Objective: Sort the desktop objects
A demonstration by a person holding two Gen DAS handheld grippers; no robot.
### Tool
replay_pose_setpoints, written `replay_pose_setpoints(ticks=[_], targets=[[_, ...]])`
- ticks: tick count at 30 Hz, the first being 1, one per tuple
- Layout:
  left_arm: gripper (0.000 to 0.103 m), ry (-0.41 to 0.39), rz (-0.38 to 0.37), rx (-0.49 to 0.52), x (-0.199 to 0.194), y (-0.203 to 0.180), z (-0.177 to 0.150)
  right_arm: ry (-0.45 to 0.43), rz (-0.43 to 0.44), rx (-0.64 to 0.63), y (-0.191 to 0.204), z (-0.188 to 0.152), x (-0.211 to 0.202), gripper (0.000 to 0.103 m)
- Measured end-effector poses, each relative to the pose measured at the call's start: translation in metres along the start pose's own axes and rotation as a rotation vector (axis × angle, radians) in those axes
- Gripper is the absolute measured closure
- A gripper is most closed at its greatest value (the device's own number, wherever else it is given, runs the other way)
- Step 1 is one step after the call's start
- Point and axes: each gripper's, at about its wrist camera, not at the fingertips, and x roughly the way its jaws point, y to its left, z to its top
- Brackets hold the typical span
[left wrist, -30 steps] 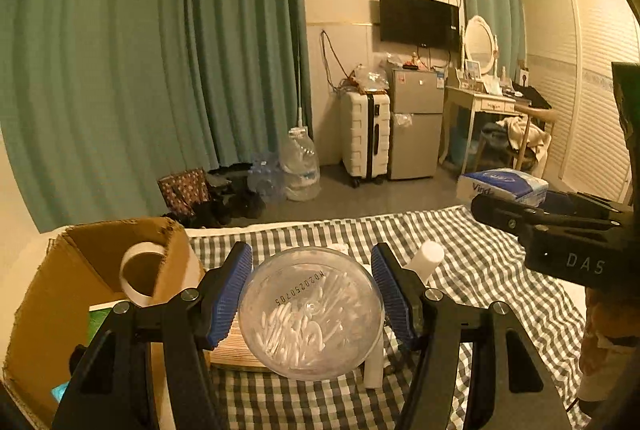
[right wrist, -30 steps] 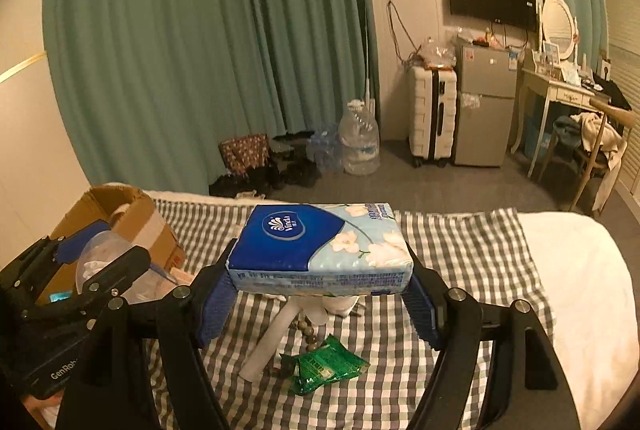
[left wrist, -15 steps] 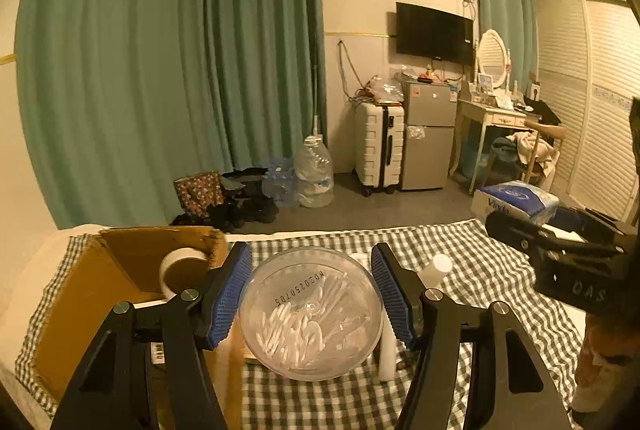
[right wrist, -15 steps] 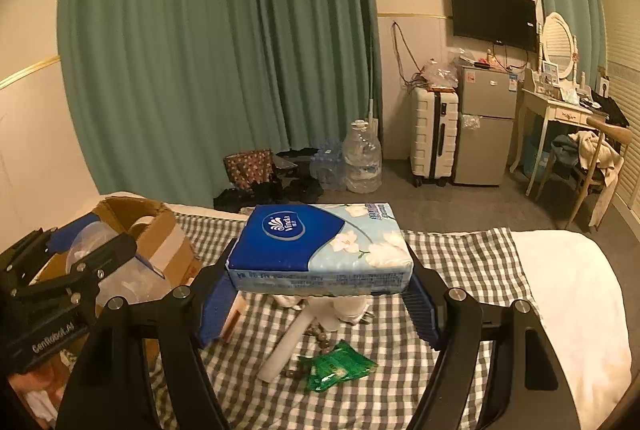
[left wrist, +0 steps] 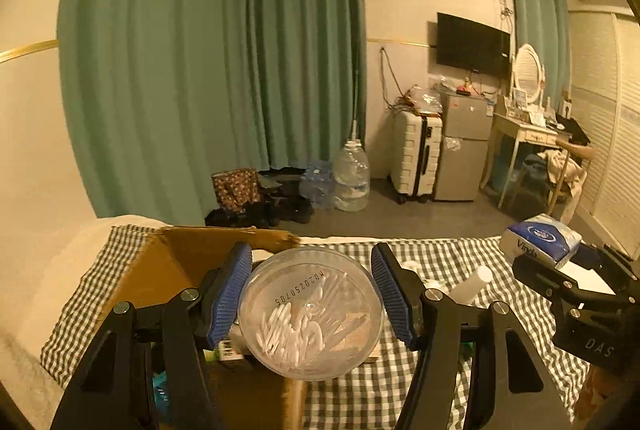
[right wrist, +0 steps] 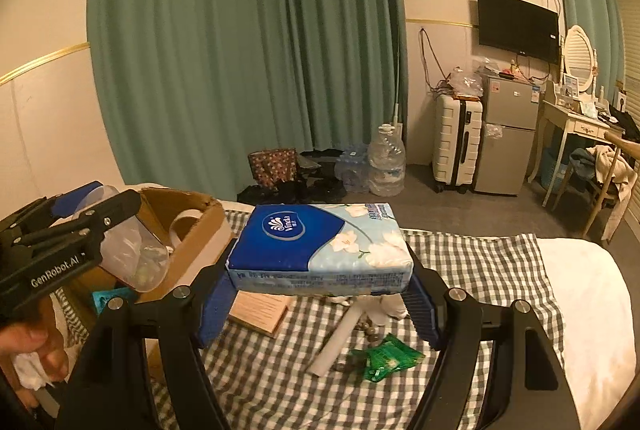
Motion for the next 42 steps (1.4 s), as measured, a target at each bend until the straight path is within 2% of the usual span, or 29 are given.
replay_pose_setpoints(ticks=[8,23,29,42], targets=[[0.039,-0.003,0.071,0.044,-0.02,0.028,0.007,-0.02,0.048,0.001,0.037,0.011,-0.002,0.03],[0.039,0.003,0.145,-0.016,-0.033,0.096,0.008,-0.028,0.141,-0.065,0.113,0.021,0.014,0.03],[0.039,0.032,0.164,-0.035,-0.026,0.116,0.001,-0.02,0.171,-0.084,0.132,0.024,0.027,0.03],[0.039,0.165,0.166,-0.08,0.017,0.149,-0.025,0.046,0.226,-0.139,0.171,0.014,0.076,0.03]])
